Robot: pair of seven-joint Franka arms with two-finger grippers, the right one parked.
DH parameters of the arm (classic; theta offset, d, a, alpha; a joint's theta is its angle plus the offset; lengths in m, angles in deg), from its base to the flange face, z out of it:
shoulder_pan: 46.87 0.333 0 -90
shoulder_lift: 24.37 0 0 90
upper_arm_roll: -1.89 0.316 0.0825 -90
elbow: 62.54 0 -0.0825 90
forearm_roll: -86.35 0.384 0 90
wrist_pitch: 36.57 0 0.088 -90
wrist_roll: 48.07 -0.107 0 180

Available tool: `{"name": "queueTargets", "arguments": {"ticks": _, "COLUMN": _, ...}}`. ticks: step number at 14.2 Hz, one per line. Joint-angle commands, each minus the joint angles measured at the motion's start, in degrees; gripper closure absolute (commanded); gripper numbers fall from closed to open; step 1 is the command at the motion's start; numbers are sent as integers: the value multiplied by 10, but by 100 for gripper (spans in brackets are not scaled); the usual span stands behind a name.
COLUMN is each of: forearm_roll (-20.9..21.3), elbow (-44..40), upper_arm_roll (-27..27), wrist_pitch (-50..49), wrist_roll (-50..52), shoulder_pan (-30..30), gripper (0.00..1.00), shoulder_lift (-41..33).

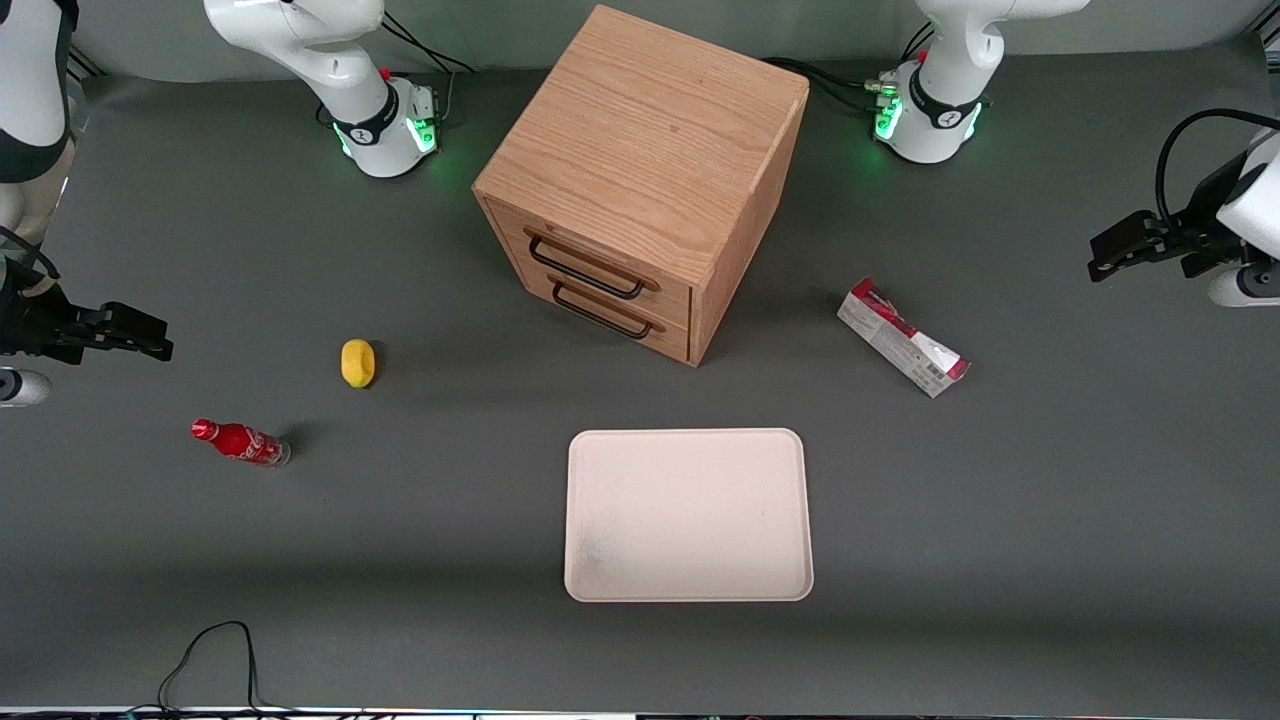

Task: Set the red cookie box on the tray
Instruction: 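Move the left gripper over the red-and-white cookie box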

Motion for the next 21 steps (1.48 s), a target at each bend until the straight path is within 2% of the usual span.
{"name": "queueTargets", "arguments": {"ticks": 1, "forearm_roll": -7, "elbow": -4, "upper_arm_roll": -6, "wrist_pitch": -12, "wrist_roll": -11, "shoulder_pan": 10, "gripper": 0, "shoulder_lift": -6}}
{"name": "queueTargets", "arguments": {"ticks": 9, "forearm_roll": -6, "elbow": 19, "upper_arm_roll": -6, "wrist_pitch": -20, "wrist_roll": -9, "shoulder_pan": 7, "gripper": 0, "shoulder_lift": -13}}
{"name": "queueTargets", "arguments": {"ticks": 12, "forearm_roll": -8, "elbow": 97, "upper_arm_roll": -10, "wrist_pitch": 13, "wrist_roll": 11, "shoulder_pan": 2, "gripper": 0, "shoulder_lift": -66}}
{"name": "queueTargets", "arguments": {"ticks": 14, "forearm_roll": -9, "elbow": 181, "upper_arm_roll": -17, "wrist_pitch": 58, "wrist_roll": 55, "shoulder_pan": -16, "gripper": 0, "shoulder_lift": -120}}
{"name": "queueTargets", "arguments": {"ticks": 16, "forearm_roll": -41, "elbow": 250, "upper_arm_roll": -20, "wrist_pitch": 96, "wrist_roll": 75, "shoulder_pan": -25, "gripper": 0, "shoulder_lift": -170}}
{"name": "queueTargets", "arguments": {"ticks": 19, "forearm_roll": -49, "elbow": 275, "upper_arm_roll": -55, "wrist_pitch": 109, "wrist_roll": 168, "shoulder_pan": -51, "gripper": 0, "shoulder_lift": -185}}
{"name": "queueTargets", "arguments": {"ticks": 21, "forearm_roll": -50, "elbow": 281, "upper_arm_roll": -70, "wrist_pitch": 106, "wrist_roll": 191, "shoulder_pan": -57, "gripper": 0, "shoulder_lift": -186}}
